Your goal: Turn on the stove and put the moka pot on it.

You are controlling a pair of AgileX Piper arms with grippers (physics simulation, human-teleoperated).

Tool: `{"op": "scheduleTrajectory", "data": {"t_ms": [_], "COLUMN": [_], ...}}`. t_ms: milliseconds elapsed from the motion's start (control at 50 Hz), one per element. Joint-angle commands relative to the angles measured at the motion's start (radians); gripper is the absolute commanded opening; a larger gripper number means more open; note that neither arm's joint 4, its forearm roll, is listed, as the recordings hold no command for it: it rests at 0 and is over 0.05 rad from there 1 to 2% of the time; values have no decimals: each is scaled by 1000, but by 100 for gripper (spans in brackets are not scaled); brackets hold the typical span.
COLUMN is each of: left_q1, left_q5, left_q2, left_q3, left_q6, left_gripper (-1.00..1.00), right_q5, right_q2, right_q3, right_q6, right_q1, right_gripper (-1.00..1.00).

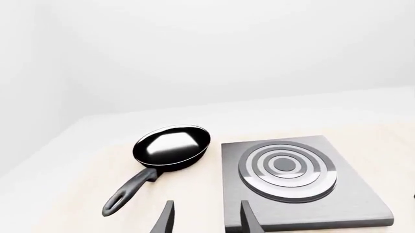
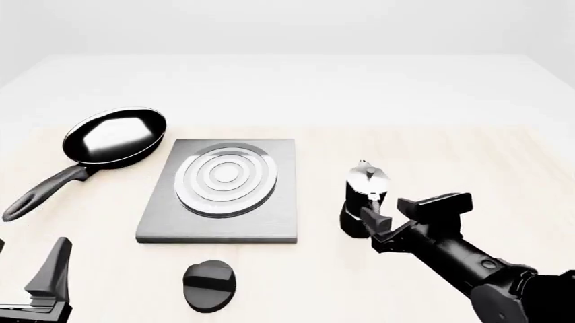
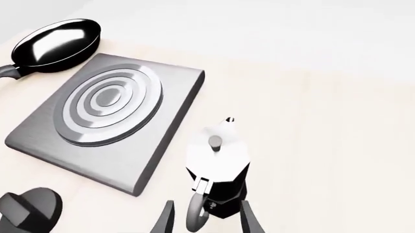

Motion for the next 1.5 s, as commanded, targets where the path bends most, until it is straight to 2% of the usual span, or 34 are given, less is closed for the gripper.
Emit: {"op": "scheduleTrajectory", "data": {"t_ms": [20,420,440,700,840,1000,1120,1500], "left_q1": [2,8,9,9,9,5,3,-7], "left_q5": [0,1,1,1,2,2,8,26], "left_q2": [0,0,0,0,0,0,0,0], "left_q3": [0,0,0,0,0,0,0,0], "left_q6": [-2,-2,-3,-5,-6,-6,-8,-11], "left_gripper": [100,100,100,100,100,100,100,100], "right_q5": [-56,-75,-70,41,116,233,262,223], "right_q2": [72,95,87,-58,-120,-182,-174,24], "right_q3": [2,4,7,-2,-42,-156,-231,-463], "right_q6": [11,17,14,-46,-113,-223,-276,-300], "right_q1": [7,18,16,24,35,64,76,165], "right_gripper": [100,100,-100,-100,-100,-100,-100,-100]}}
